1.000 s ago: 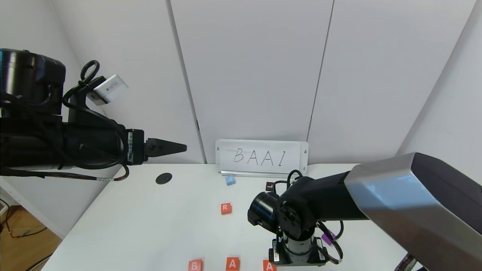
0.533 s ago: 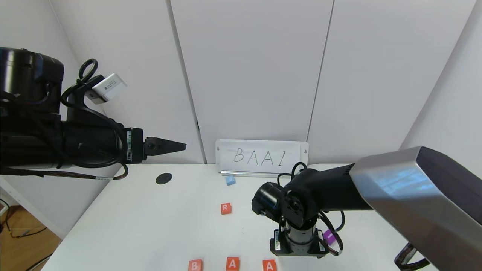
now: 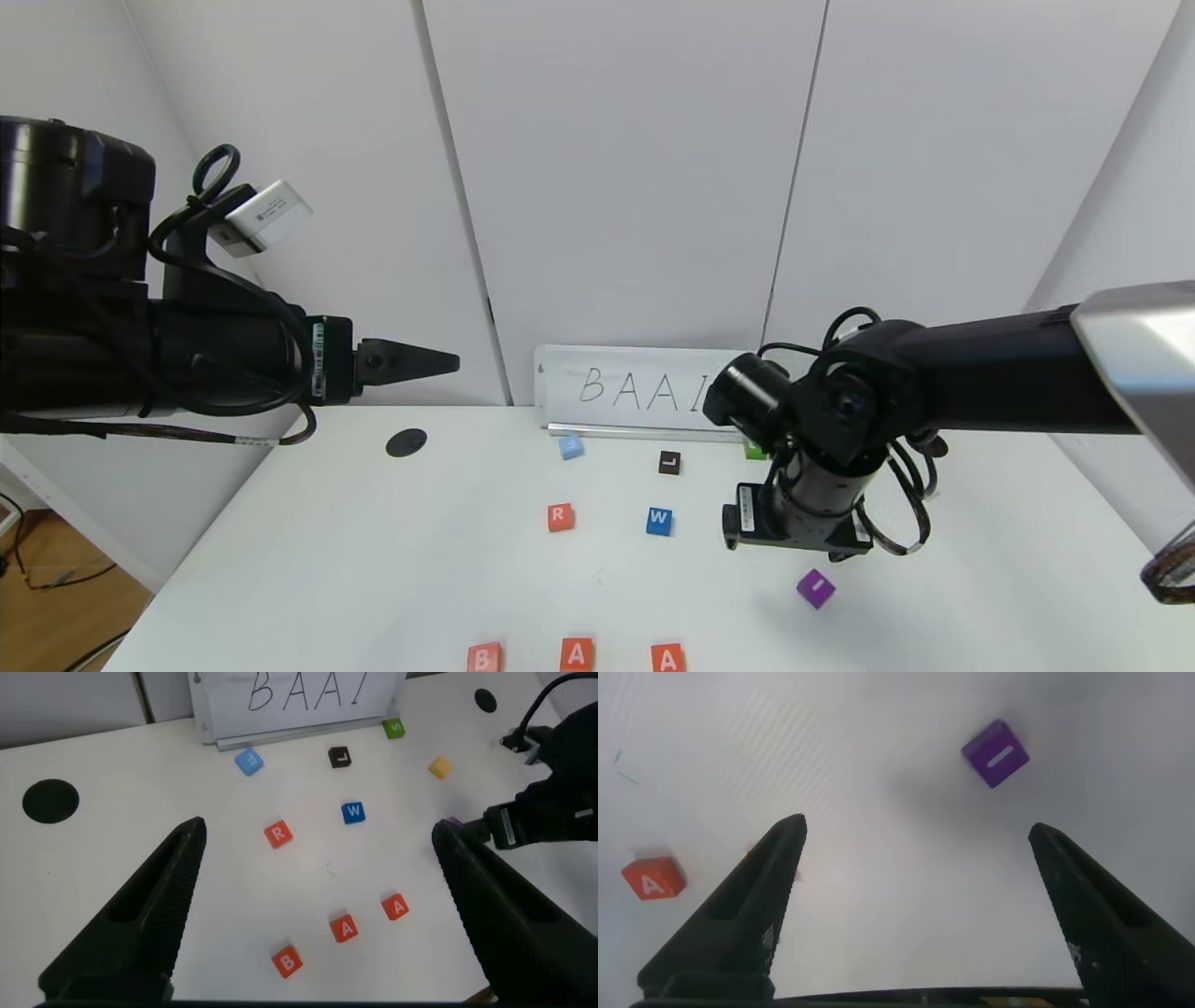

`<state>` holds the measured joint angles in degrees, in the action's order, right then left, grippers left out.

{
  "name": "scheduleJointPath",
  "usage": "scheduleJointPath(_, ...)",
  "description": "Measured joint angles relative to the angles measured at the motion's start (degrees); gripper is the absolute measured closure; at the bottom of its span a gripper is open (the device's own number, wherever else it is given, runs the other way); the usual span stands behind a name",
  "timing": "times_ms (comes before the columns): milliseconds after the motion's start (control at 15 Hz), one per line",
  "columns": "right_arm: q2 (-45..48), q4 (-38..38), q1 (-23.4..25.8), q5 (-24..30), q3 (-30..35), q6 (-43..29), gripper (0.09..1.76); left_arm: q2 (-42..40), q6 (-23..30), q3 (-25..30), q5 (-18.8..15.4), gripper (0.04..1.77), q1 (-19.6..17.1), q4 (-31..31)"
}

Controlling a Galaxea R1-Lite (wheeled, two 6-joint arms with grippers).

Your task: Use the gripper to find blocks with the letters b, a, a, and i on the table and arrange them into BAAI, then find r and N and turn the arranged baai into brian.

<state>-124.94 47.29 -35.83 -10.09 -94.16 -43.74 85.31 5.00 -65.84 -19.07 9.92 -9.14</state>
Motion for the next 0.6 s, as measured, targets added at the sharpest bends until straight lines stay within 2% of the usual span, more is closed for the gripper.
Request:
scheduleJointPath(133,0.9,-0.1,1.4,-0.3,0.7,-3.0,0.14,-0.1,-0.1,0.0,0.0,0.09,0.0,0.0)
scheduleJointPath(333,1.2,-1.3,1.9,-2.4,3.0,-11.5,0.14,-0.3,-0.1,0.1,-0.1,0.09,0.0,-0.1)
scheduleJointPath(600,1.7,-8.9,1.7,-5.9,8.8,-21.6,0.14,-0.3,-0.1,0.1,-1.2,0.09,-0.2,-0.1)
